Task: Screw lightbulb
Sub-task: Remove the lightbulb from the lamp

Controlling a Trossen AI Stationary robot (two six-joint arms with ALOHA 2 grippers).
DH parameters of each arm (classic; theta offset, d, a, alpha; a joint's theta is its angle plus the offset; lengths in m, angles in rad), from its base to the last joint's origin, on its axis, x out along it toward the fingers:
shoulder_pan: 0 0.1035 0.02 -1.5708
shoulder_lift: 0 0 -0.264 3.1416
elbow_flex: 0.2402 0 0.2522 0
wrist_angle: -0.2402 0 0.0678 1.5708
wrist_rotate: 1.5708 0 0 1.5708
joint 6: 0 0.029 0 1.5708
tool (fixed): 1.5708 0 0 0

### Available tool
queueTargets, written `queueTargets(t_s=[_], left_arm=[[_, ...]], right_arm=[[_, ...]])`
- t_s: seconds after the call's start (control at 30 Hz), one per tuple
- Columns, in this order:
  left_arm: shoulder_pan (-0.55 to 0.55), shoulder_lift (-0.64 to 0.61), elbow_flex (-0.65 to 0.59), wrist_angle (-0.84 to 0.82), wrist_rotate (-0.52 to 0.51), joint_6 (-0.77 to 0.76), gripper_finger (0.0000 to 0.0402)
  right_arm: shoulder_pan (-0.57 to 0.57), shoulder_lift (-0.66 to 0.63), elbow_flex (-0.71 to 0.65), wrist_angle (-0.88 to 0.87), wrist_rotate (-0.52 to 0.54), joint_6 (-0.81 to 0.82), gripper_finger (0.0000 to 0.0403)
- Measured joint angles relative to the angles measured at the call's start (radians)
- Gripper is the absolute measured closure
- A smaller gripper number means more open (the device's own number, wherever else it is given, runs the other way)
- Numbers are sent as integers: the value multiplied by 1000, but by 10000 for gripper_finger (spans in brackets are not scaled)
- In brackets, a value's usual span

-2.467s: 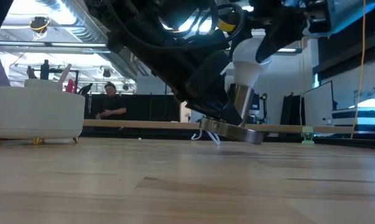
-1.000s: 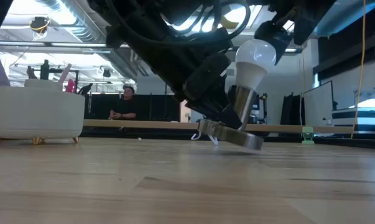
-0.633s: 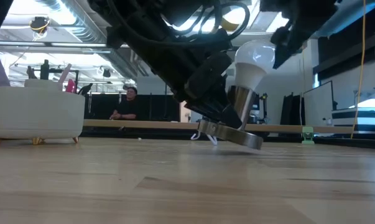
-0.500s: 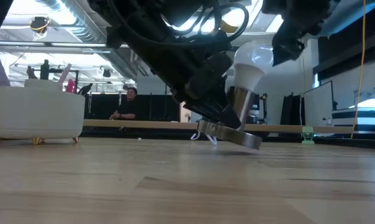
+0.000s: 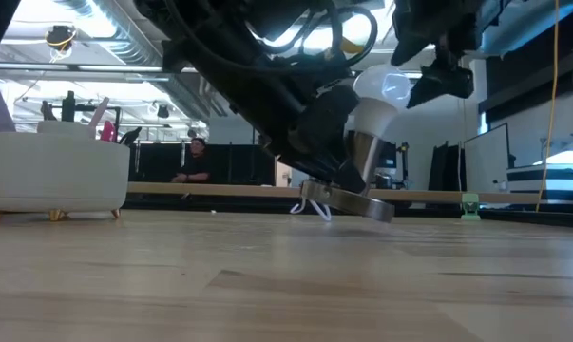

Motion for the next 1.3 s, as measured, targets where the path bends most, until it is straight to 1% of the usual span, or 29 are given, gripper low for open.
queueTargets(t_s=[0.13,0.17,0.27,0.4,0.47,0.57,0.63,0.8,0.9,1.0,1.1,1.2,1.3], left_arm=[[-3,0,13,-33,-118,3,246],[-4,0,20,-56,-139,0,246],[-4,0,28,-99,-184,-32,246],[-4,0,28,-99,-186,-52,246],[-2,0,28,-116,-185,-53,246],[-2,0,27,-113,-185,-56,246],[-2,0,28,-102,-186,-53,246],[0,0,28,-105,-186,-52,246],[1,0,28,-100,-186,-38,246],[6,0,28,-119,-185,-36,246],[6,-2,29,-117,-187,-45,246],[11,-2,29,-129,-185,-56,246],[11,-2,29,-124,-186,-52,246]], right_arm=[[-42,0,2,2,-64,3,79],[-44,0,2,7,-62,-4,79],[-42,0,3,29,-5,-23,79],[-42,22,5,48,87,-38,79],[-42,49,5,64,97,-51,79],[-42,69,5,149,70,-79,79],[-42,70,19,148,32,-80,79],[-41,73,52,117,45,-80,79],[-41,117,54,110,69,-78,79],[-27,165,53,126,53,-84,79],[-25,177,54,161,55,-85,79],[-29,183,53,111,38,-68,79],[-28,189,54,102,71,-62,79]])
